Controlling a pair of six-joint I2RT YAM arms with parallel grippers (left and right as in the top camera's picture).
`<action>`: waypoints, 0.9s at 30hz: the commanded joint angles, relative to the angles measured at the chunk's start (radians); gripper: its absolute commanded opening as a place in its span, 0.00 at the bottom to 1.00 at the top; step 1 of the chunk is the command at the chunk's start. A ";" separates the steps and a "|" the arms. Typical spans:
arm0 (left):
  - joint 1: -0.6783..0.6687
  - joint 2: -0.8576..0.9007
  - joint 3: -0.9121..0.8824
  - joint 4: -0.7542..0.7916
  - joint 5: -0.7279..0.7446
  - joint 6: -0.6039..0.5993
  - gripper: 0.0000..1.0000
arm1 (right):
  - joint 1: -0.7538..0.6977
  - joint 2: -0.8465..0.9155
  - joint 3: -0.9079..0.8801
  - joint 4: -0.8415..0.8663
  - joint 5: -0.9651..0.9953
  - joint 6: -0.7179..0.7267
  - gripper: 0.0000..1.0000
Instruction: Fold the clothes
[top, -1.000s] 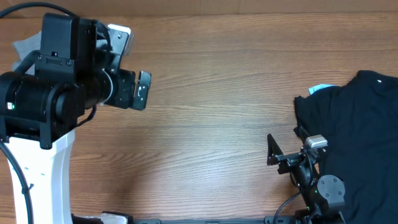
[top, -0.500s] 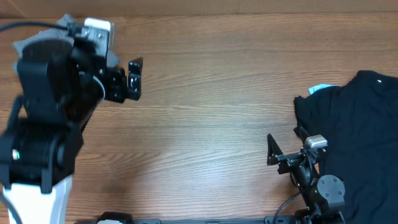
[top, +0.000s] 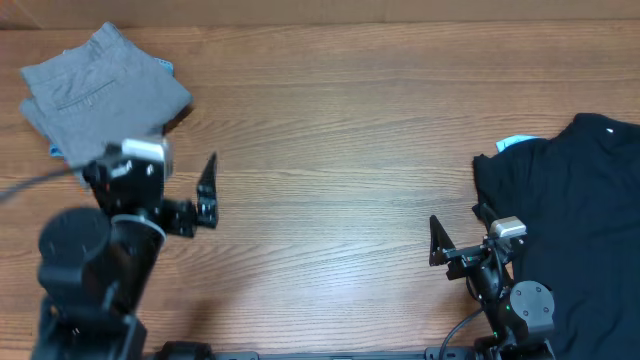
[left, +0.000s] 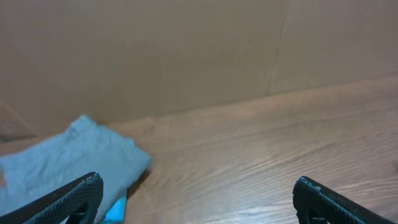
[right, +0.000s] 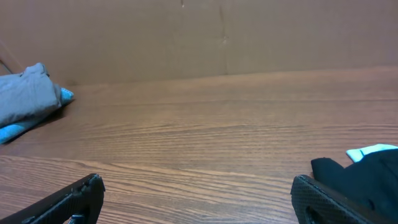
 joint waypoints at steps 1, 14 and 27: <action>0.018 -0.117 -0.153 0.055 0.014 0.025 1.00 | -0.007 -0.012 -0.002 0.010 0.009 -0.003 1.00; 0.027 -0.615 -0.682 0.265 0.017 0.023 1.00 | -0.007 -0.012 -0.002 0.010 0.009 -0.003 1.00; 0.023 -0.689 -1.036 0.520 0.040 -0.035 1.00 | -0.007 -0.012 -0.002 0.010 0.009 -0.003 1.00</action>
